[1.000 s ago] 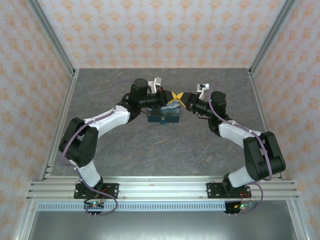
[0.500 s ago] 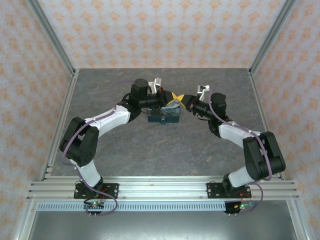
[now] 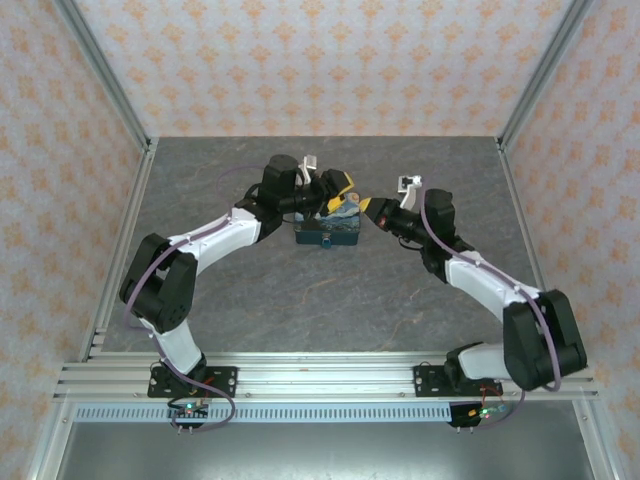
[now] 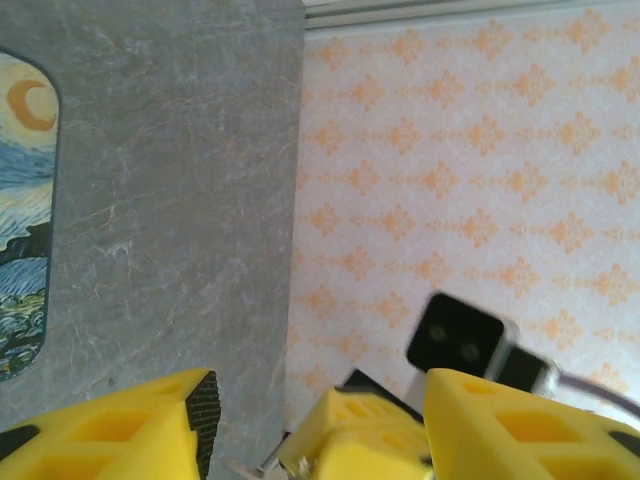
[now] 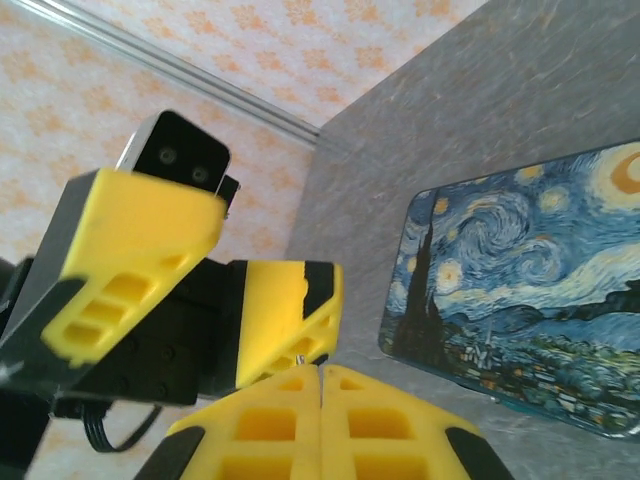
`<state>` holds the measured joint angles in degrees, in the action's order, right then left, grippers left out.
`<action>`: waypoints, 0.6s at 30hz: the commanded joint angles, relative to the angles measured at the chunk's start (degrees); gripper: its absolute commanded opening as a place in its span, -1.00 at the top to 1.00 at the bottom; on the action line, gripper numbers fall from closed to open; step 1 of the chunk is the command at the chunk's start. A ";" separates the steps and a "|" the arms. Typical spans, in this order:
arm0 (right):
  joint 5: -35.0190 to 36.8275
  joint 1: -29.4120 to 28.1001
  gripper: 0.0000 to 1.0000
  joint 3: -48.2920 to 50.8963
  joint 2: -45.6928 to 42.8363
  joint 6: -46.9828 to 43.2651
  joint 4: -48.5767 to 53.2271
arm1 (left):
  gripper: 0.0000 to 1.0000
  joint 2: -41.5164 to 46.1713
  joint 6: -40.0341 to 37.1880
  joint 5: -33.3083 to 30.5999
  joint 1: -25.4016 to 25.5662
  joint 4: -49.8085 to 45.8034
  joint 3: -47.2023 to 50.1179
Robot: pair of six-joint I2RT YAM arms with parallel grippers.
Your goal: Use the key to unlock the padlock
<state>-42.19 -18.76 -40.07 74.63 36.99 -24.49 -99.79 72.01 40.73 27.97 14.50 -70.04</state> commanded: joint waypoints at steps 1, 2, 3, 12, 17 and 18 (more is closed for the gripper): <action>9.54 -2.16 1.00 -2.50 -3.56 -11.91 9.87 | -0.15 2.86 6.45 -2.08 -0.21 -6.36 -2.96; 11.39 -3.03 1.00 -2.69 -4.23 -13.69 10.81 | -0.15 2.87 7.95 -2.01 -0.22 -7.89 -3.31; 13.28 -3.73 1.00 -2.81 -4.76 -15.07 11.57 | -0.15 2.78 9.46 -1.87 -0.13 -9.23 -3.47; 35.00 -15.50 1.00 -4.40 -8.28 -31.70 15.37 | -0.03 2.96 19.19 -2.10 1.50 -13.00 -2.34; 42.62 -19.73 1.00 -5.00 -7.81 -37.13 14.22 | 0.06 2.24 20.67 -2.36 3.09 -13.63 -2.56; 43.05 -19.96 1.00 -5.23 -7.75 -37.51 14.10 | 0.08 2.14 20.72 -2.41 3.21 -14.03 -2.65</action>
<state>-6.61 -37.85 -42.92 67.64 5.06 -10.04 -98.78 90.59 39.51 30.37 2.68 -71.96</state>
